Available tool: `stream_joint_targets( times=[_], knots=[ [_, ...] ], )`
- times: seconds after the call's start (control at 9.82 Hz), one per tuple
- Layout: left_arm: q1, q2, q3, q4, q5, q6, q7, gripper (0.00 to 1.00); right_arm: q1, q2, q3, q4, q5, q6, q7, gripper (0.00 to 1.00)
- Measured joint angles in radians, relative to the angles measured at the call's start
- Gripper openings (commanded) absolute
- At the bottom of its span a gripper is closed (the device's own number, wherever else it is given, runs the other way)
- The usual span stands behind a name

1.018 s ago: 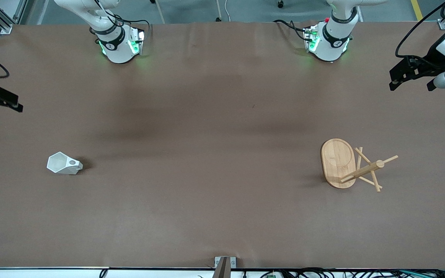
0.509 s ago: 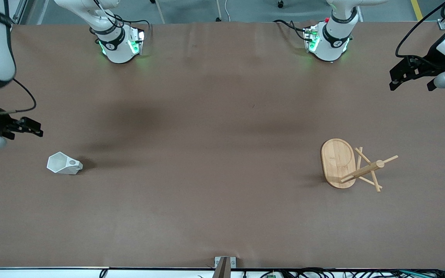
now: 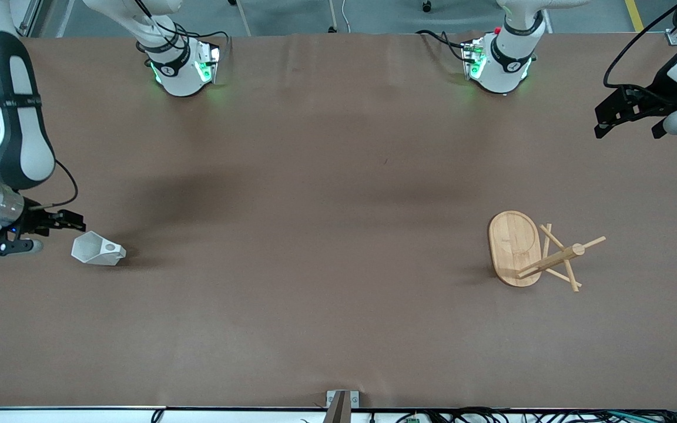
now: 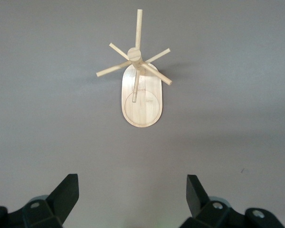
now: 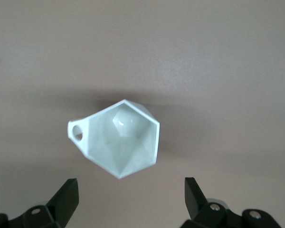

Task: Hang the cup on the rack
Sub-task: 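Lower the right gripper onto the white cup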

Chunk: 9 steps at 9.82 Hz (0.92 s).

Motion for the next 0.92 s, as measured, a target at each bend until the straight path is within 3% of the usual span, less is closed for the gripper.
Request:
stream_joint_targets(
  times=[0.2,0.31,0.41,0.51,0.61,0.92],
  knots=[
    [-0.001,0.012,0.000,0.012,0.000,0.000,0.000,1.00,-0.006,0.058,-0.008,0.001,0.028,0.079,-0.031,0.95],
    [-0.005,0.026,-0.002,0.030,0.000,0.000,0.000,1.00,-0.007,0.079,-0.009,0.001,0.037,0.110,-0.033,0.90],
    [-0.010,0.040,-0.005,0.050,0.000,0.000,0.000,1.00,-0.008,0.097,-0.009,0.002,0.047,0.135,-0.035,0.62],
    [-0.013,0.049,-0.006,0.061,0.000,0.000,0.000,1.00,-0.008,0.117,-0.009,0.002,0.059,0.162,-0.036,0.15],
    [-0.014,0.052,-0.007,0.064,0.000,-0.001,0.000,1.00,-0.008,0.133,-0.009,0.003,0.060,0.186,-0.037,0.00],
    [-0.014,0.054,-0.008,0.064,0.000,-0.004,0.000,1.00,-0.008,0.145,-0.009,0.011,0.061,0.196,-0.041,0.00]
  ],
)
